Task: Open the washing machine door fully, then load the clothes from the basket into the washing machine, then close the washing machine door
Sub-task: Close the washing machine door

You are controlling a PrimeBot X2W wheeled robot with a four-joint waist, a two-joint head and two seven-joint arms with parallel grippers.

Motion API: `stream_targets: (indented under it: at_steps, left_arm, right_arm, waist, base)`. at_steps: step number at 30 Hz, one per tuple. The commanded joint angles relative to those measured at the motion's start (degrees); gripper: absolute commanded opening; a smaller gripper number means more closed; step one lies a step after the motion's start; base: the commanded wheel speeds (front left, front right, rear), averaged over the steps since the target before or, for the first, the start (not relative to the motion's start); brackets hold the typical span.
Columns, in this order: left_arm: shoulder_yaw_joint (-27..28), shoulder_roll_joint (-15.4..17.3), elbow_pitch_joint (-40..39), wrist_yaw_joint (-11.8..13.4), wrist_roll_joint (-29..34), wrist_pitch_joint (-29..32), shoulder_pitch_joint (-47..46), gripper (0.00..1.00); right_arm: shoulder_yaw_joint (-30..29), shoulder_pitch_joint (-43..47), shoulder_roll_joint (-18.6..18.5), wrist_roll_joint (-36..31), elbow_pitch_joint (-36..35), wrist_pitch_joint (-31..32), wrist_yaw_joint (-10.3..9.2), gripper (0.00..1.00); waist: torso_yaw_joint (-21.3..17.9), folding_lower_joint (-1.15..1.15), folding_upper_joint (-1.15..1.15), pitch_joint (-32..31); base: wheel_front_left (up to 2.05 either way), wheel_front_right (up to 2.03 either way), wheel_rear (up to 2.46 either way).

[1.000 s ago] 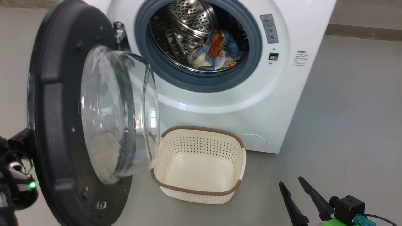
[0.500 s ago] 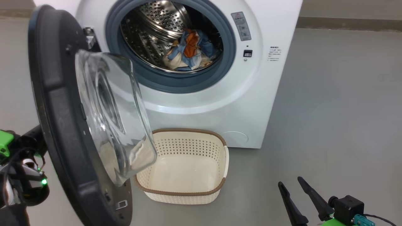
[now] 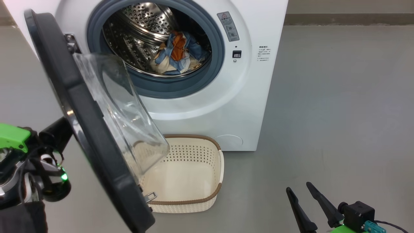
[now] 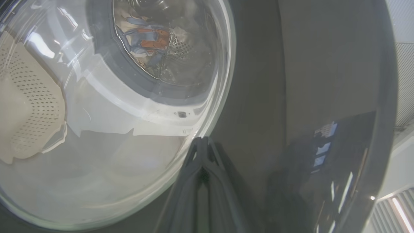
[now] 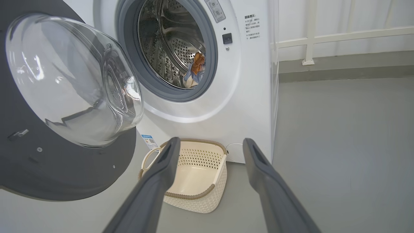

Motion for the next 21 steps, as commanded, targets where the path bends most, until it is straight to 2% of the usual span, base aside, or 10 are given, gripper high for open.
stream_targets:
  at_steps: [1, 15, 21]
  left_arm:
    - [0.1, 0.6, -0.9, -1.2, -2.3, -0.3, -3.7, 0.00]
    - [-13.0, 0.6, 5.9, -6.7, -17.3, -8.5, -5.0, 0.00]
    - [-17.1, 0.6, 9.1, -9.7, -21.0, -11.9, -5.0, 0.00]
  right_arm:
    - [1.4, -1.9, -0.4, -0.1, -1.2, -0.3, 0.09, 1.00]
    - [1.7, -1.7, -0.9, 0.0, -1.0, -0.3, 0.09, 1.00]
    - [2.1, -1.6, -1.5, 0.0, -1.0, -0.3, 0.09, 1.00]
  waist:
    - [-0.3, 0.00, 0.00, 0.0]
    - [-1.4, 0.00, 0.00, -0.5]
    - [-1.7, 0.00, 0.00, -0.9]
  base:
    - [0.00, 0.00, 0.00]
    - [0.00, 0.00, 0.00]
    - [0.00, 0.00, 0.00]
